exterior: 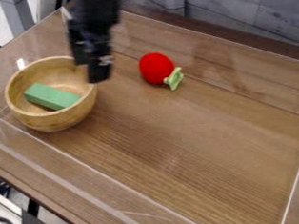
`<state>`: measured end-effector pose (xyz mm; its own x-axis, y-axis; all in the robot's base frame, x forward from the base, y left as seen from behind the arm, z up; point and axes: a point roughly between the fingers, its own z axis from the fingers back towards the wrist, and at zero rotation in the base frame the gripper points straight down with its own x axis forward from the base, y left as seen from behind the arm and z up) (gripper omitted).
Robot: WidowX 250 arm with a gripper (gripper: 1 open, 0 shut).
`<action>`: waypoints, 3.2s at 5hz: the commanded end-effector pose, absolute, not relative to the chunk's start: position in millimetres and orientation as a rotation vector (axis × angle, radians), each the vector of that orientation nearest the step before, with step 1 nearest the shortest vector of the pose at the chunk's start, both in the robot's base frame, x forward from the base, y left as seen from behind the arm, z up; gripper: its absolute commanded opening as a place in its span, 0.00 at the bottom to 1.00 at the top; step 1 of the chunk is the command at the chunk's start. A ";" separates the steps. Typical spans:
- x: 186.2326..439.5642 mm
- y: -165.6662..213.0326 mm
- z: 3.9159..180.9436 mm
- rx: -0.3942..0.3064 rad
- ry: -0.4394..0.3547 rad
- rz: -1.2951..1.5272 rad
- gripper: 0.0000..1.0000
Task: Remove the green stick from the brown bowl and put it on the table
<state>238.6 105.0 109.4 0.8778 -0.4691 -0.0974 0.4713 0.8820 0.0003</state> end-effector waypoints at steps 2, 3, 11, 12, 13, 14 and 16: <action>226.7 147.6 111.4 0.093 0.055 -0.674 1.00; 227.0 145.4 103.1 0.093 0.062 -0.728 1.00; 217.4 192.5 44.8 0.070 -0.001 -0.647 1.00; 221.1 205.3 51.1 0.064 -0.010 -0.623 1.00; 225.4 215.8 56.6 0.061 -0.018 -0.610 1.00; 229.5 222.5 56.4 0.057 -0.021 -0.606 1.00; 230.9 211.3 23.6 0.039 -0.013 -0.588 1.00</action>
<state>234.5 203.9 26.0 0.8162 -0.5778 0.0028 0.5774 0.8159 0.0309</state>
